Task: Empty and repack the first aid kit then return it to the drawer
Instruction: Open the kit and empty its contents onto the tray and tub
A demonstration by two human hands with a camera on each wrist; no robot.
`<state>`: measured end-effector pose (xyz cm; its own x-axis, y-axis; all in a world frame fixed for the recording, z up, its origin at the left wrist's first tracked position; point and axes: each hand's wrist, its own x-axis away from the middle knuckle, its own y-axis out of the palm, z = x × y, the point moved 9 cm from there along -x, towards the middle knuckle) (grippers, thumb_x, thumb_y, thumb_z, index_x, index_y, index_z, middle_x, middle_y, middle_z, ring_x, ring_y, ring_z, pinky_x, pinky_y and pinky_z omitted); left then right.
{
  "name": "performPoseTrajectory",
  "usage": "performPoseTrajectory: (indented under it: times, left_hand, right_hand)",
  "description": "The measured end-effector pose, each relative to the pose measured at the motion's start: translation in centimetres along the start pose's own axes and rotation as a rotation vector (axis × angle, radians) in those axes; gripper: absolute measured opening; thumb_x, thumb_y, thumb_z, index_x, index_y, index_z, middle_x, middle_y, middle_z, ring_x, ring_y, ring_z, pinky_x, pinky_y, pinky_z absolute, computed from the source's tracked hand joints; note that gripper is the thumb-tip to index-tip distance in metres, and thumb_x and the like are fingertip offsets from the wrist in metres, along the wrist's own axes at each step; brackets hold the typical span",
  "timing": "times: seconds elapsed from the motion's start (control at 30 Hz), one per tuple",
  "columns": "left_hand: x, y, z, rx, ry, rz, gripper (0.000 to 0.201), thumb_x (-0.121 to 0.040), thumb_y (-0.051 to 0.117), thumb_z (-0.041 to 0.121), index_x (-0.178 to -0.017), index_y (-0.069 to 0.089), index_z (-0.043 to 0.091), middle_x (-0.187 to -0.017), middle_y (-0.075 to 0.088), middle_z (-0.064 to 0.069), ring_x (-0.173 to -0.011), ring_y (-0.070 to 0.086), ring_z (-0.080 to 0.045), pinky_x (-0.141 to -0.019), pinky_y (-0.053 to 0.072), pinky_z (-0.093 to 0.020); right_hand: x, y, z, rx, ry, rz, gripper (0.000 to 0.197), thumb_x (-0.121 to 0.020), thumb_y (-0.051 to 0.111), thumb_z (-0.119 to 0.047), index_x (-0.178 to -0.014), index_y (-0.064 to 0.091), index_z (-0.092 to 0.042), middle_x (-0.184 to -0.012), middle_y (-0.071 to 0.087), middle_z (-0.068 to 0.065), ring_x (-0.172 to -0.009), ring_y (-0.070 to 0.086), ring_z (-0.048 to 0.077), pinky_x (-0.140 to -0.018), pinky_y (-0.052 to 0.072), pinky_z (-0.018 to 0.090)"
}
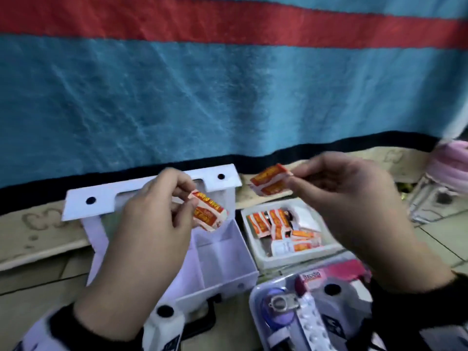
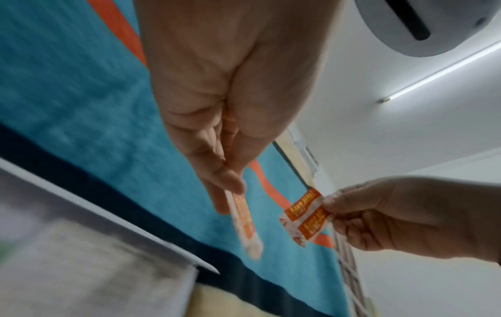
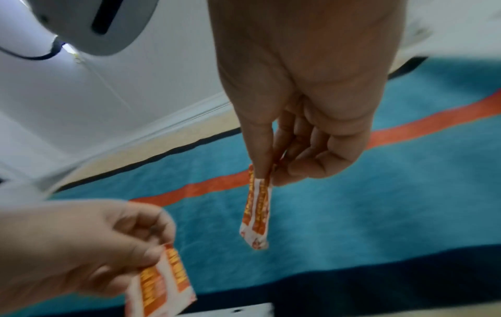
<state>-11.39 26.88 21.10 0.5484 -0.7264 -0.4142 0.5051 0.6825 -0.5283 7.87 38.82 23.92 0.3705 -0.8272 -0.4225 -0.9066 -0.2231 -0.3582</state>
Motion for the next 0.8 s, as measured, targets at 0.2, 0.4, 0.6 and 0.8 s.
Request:
performPoseTrajectory:
  times: [0.2,0.4,0.6,0.8]
  left_hand:
    - [2.7,8.6,3.6,0.093,0.058,-0.252,0.024,-0.089,0.061,0.016,-0.087,0.050,0.037,-0.089,0.056,0.012,-0.067,0.070,-0.008,-0.056,0.045,-0.017]
    - [5.3,13.7,6.0,-0.019,0.171,-0.444,0.020,-0.086,0.062,0.014,-0.078,0.057,0.031,-0.088,0.053,0.018,-0.071,0.062,-0.005,-0.070,0.056,-0.038]
    - [6.6,16.2,5.6,-0.050,0.185,-0.567,0.022,-0.086,0.062,0.014,-0.076,0.052,0.031,-0.088,0.055,0.015,-0.066,0.065,-0.002,-0.063,0.056,-0.034]
    - [7.3,16.6,4.0,-0.008,0.059,-0.593,0.023,-0.088,0.062,0.021,-0.077,0.044,0.031,-0.071,0.070,0.006,-0.063,0.068,0.000,-0.058,0.058,-0.032]
  right_hand:
    - [8.6,-12.6,8.2,-0.133,0.341,0.316,0.015,-0.063,0.082,-0.009,-0.067,0.067,-0.008,-0.056,0.069,-0.001,-0.047,0.060,0.005,-0.049,0.049,0.010]
    - [17.2,-12.7,15.4,-0.194,0.687,0.318,0.013,-0.065,0.077,0.005,-0.068,0.069,-0.005,-0.056,0.065,0.008,-0.048,0.062,0.015,-0.046,0.052,0.019]
    - [20.1,-8.2,17.3,0.099,0.756,0.124,0.019,-0.070,0.074,0.003,-0.067,0.067,-0.015,-0.059,0.068,0.004,-0.046,0.063,0.011,-0.049,0.049,0.019]
    - [20.9,-6.0,17.3,0.463,0.718,0.055,0.016,-0.066,0.075,-0.029,-0.065,0.059,-0.029,-0.067,0.065,-0.008,-0.063,0.061,0.003,-0.061,0.046,0.016]
